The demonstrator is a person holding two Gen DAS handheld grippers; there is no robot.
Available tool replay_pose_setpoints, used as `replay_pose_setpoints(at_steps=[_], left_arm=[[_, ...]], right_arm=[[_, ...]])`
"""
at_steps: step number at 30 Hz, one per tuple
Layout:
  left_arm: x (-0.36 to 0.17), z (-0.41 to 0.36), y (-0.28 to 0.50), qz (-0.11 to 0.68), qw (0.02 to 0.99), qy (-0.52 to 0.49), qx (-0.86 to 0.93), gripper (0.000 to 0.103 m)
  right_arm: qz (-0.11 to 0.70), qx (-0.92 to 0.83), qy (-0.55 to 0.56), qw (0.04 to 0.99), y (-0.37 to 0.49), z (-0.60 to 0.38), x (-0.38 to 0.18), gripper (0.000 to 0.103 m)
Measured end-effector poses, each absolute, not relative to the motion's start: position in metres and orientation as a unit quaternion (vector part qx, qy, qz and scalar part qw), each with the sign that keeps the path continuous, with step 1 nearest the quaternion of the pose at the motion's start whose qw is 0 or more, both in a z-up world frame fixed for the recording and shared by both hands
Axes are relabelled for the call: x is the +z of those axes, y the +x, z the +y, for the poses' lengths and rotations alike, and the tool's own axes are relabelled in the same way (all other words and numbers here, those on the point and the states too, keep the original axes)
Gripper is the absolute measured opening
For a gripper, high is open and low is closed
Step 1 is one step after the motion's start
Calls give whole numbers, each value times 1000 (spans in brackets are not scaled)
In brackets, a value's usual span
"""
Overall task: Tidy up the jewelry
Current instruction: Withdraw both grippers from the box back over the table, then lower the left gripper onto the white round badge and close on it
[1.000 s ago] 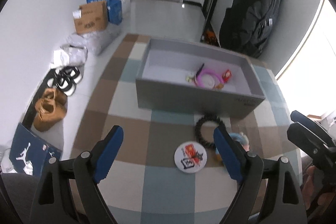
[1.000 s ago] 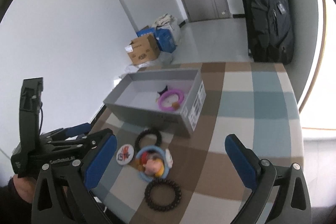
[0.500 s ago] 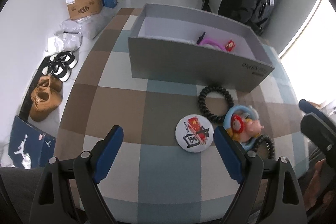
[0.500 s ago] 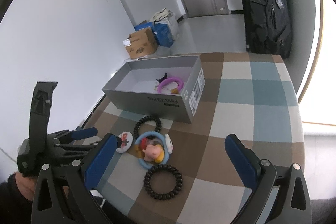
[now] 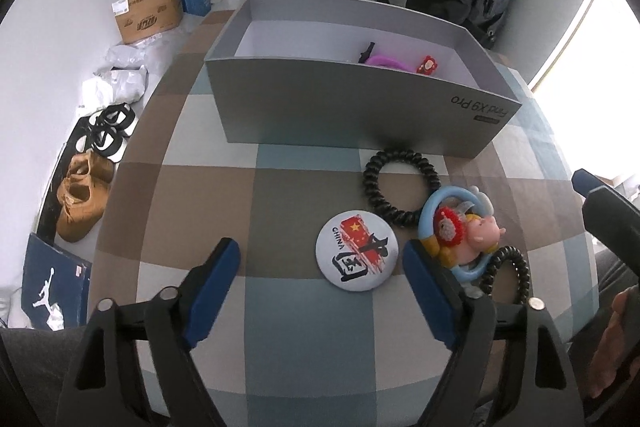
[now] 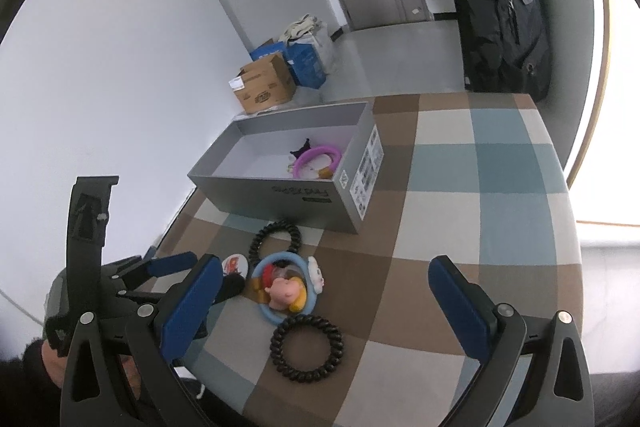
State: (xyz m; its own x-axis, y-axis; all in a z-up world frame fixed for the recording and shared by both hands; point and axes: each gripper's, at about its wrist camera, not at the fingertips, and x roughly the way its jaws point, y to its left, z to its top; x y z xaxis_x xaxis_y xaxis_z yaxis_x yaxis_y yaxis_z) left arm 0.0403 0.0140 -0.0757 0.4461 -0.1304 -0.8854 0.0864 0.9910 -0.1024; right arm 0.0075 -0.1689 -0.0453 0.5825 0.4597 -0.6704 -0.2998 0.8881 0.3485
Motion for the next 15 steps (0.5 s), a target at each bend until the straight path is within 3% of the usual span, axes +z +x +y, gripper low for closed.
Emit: replay_pose_setpoints(at_steps=[6,11,15], left_arm=[[-74,10,40,517,853,-13,-75,67],[-73,1,39,512,854,8,-92,36],[-72,-2,36,513,851,16,-111,35]], right_arm=[[407,211,114,882,11,-175,-47,103],[408,207,124,880,13,-177,-47,103],[411,205,123,880,13,-177,-49,103]])
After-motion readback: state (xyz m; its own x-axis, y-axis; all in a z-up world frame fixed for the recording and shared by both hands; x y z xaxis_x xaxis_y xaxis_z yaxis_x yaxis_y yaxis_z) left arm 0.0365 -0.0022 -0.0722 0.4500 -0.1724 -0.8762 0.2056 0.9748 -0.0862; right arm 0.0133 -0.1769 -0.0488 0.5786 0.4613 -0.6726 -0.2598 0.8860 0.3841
